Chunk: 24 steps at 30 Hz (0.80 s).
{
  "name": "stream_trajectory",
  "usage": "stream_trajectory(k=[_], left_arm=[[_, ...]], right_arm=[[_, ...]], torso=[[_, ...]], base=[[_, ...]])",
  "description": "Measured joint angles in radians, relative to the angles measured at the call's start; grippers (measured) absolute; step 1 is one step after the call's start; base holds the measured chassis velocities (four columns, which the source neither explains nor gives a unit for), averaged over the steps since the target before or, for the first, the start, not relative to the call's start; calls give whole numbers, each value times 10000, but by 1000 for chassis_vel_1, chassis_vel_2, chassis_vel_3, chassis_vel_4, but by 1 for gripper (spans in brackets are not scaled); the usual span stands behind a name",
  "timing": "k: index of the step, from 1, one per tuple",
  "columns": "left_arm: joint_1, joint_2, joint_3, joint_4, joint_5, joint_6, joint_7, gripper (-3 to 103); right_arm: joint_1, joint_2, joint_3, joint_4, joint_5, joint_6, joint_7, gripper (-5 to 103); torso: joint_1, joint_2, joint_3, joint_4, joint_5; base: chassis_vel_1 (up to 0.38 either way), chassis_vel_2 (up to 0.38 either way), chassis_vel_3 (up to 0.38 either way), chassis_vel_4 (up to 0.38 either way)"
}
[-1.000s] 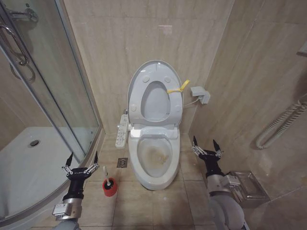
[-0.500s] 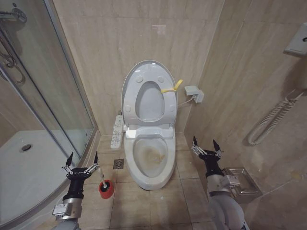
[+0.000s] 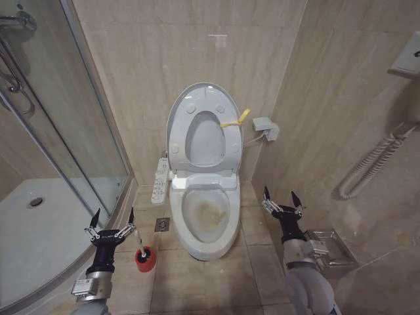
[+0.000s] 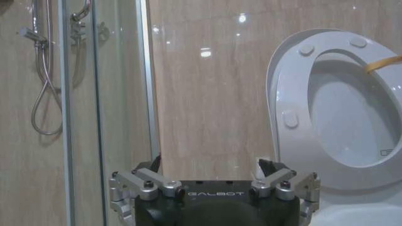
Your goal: Open the toilet lid, clean the toilet bowl with a toilet brush, close the toilet lid, and flush.
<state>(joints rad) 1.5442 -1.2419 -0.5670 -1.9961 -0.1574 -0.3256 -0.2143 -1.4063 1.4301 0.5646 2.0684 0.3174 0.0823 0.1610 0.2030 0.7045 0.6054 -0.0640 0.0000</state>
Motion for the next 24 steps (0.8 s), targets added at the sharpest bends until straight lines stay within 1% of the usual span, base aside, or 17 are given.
stream_trajectory(k=[24], left_arm=[[0, 0, 0, 0, 0, 0, 0, 100]], right_arm=[[0, 1, 0, 0, 0, 0, 0, 100]], torso=[[0, 0, 0, -1, 0]], base=[[0, 0, 0, 0]])
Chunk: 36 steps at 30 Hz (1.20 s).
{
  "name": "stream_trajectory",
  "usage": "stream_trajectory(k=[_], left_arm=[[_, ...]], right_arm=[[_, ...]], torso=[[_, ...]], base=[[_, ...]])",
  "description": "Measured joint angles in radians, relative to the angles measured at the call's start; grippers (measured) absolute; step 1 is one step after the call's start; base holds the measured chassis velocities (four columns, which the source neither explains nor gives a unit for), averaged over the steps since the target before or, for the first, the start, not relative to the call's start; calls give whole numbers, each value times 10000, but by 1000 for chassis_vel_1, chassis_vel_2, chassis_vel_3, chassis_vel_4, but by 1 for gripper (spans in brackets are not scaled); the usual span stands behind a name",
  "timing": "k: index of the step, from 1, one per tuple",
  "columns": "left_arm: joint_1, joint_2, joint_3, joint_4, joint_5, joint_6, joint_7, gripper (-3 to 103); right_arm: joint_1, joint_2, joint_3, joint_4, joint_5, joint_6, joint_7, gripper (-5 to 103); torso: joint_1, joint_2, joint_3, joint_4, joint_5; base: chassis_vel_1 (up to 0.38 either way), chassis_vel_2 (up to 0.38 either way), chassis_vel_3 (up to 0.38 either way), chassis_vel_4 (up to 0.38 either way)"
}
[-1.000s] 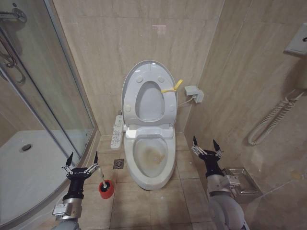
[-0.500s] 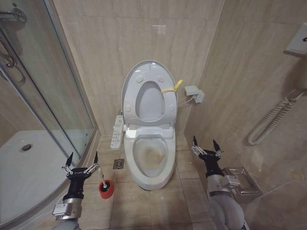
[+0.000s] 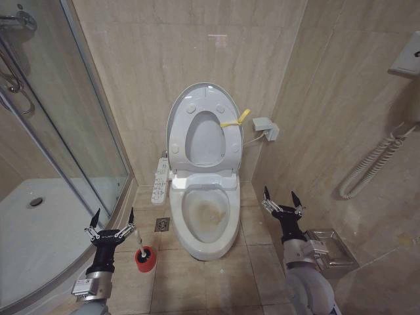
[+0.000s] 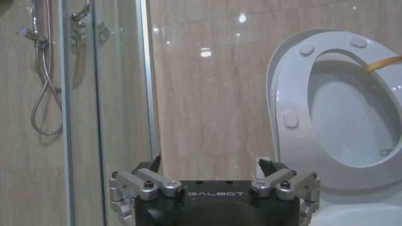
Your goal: Open the toilet lid, clean the toilet bowl with a toilet brush, close the toilet lid, and flush.
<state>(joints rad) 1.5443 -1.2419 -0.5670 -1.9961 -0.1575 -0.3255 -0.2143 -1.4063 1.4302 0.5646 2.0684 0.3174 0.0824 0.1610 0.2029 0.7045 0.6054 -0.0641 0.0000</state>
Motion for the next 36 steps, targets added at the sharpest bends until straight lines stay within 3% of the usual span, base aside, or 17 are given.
stream_trajectory(k=[8, 11, 12, 15, 16, 19, 20, 23, 27, 36], left_arm=[[-103, -41, 62, 14, -19, 221, 22, 100], [-532, -231, 336, 90, -126, 1115, 176, 100], [-532, -231, 336, 90, -126, 1115, 176, 100], [-1004, -435, 636, 182, -255, 2109, 344, 100], [-1004, -435, 636, 182, -255, 2109, 344, 100], [-1568, -685, 995, 295, -407, 3301, 545, 100], [-1568, -685, 995, 295, -407, 3301, 545, 100], [-2078, -908, 1318, 389, -544, 4384, 727, 100], [-2459, -928, 1475, 413, -155, 4593, 1090, 100], [-2144, -587, 1122, -514, 74, 4101, 1034, 100]], right_arm=[[0, 0, 0, 0, 0, 0, 0, 100], [0, -1, 0, 0, 0, 0, 0, 100], [0, -1, 0, 0, 0, 0, 0, 100], [0, -1, 0, 0, 0, 0, 0, 100], [0, -1, 0, 0, 0, 0, 0, 100], [0, 0, 0, 0, 0, 0, 0, 100], [0, 0, 0, 0, 0, 0, 0, 100], [0, -1, 0, 0, 0, 0, 0, 100], [1, 0, -1, 0, 0, 0, -1, 100], [1, -1, 0, 0, 1, 0, 0, 100]], torso=[[0, 0, 0, 2, 1], [0, 0, 0, -3, 0], [0, 0, 0, -3, 0], [0, 0, 0, -1, 0], [0, 0, 0, -1, 0], [0, 0, 0, 0, 1], [0, 0, 0, 0, 1], [0, 0, 0, 1, 1], [1, 0, 0, -8, 1], [-2, 0, 0, 3, 1]], base=[[0, 0, 0, 0], [0, 0, 0, 0], [0, 0, 0, 0], [0, 0, 0, 0], [0, 0, 0, 0], [0, 0, 0, 0], [0, 0, 0, 0], [0, 0, 0, 0], [0, 0, 0, 0], [0, 0, 0, 0]])
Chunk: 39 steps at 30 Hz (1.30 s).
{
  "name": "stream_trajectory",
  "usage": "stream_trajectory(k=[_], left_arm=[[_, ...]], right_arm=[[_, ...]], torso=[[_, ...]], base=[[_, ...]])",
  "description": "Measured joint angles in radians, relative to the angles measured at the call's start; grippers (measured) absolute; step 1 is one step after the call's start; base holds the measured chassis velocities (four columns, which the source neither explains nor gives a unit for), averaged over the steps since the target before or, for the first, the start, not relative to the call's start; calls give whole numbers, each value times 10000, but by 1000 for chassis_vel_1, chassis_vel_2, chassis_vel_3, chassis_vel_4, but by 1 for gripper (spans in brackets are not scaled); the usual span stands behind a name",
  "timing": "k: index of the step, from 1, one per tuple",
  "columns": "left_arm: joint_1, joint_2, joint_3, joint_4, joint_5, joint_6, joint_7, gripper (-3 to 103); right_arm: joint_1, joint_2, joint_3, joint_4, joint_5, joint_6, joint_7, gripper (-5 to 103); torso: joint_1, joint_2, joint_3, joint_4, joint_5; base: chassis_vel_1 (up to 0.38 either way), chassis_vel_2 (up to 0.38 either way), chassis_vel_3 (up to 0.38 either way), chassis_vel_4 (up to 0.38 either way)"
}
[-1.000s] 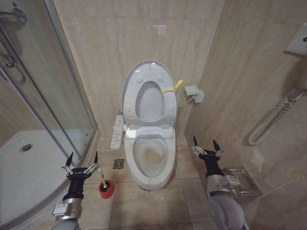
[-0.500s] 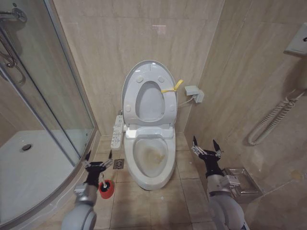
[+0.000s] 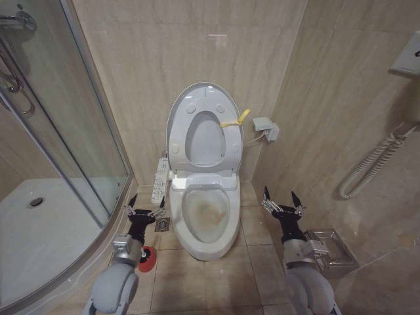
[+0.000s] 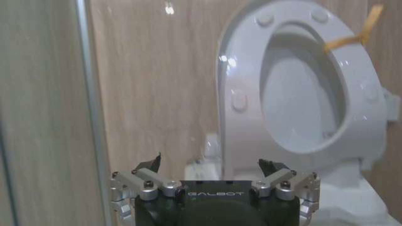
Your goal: Open the toilet lid, clean the toilet bowl with a toilet brush, close the toilet lid, and flush.
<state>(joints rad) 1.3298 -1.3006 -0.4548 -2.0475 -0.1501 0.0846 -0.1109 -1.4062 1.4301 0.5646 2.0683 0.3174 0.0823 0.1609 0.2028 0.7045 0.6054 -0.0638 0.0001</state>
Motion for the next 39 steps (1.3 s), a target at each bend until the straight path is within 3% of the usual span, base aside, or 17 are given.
stream_trajectory(k=[7, 13, 39], left_arm=[[482, 94, -93, 537, -23, -1282, -909, 100], [880, -50, -44, 660, 116, -2172, -802, 100], [1115, -367, 171, 994, 709, -2383, -883, 100]], right_arm=[[0, 0, 0, -1, 0, 0, 0, 100], [0, 0, 0, 0, 0, 0, 0, 100], [0, 0, 0, 0, -1, 0, 0, 100]], torso=[[1, 0, 1, -2, -2], [0, 0, 0, -2, -1], [1, -1, -1, -3, -1]], base=[[0, 0, 0, 0], [0, 0, 0, 0], [-52, 46, 54, -49]])
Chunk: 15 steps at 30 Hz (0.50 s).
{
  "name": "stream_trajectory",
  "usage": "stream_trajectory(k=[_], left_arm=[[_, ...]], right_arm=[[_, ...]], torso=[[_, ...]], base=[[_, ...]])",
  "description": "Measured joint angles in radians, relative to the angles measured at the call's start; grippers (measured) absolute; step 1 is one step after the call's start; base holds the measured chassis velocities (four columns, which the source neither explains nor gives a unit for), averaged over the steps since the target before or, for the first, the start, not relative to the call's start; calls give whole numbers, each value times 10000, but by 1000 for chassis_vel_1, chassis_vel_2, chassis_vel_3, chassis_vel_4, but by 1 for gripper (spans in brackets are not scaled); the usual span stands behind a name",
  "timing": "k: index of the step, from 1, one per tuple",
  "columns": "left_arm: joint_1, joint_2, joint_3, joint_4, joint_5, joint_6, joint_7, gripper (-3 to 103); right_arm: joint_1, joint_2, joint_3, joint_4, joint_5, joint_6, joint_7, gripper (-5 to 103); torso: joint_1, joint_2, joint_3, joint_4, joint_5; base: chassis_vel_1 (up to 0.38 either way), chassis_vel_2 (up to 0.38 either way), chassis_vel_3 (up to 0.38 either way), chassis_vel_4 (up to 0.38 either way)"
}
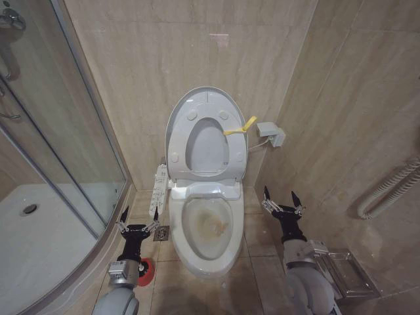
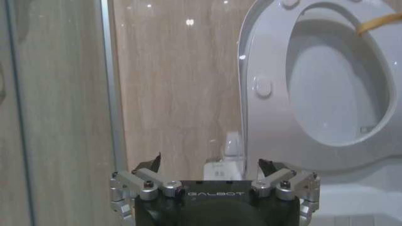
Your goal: Open the toilet lid, clean the toilet bowl with a toilet brush, close the toilet lid, and flush.
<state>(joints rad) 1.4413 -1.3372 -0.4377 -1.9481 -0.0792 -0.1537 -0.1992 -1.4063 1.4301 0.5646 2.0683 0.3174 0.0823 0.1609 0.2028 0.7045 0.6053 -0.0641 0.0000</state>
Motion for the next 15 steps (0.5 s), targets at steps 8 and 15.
stream_trajectory(k=[8, 15], left_arm=[[560, -85, 162, 668, 438, 473, -1028, 100], [365, -110, 184, 2375, 333, -413, -1178, 100]], right_arm=[[-2, 0, 0, 0, 0, 0, 0, 100], [0, 0, 0, 0, -1, 0, 0, 100]], torso=[[-4, 2, -1, 2, 0], [0, 1, 1, 1, 0]], base=[[17, -17, -16, 9], [0, 0, 0, 0]])
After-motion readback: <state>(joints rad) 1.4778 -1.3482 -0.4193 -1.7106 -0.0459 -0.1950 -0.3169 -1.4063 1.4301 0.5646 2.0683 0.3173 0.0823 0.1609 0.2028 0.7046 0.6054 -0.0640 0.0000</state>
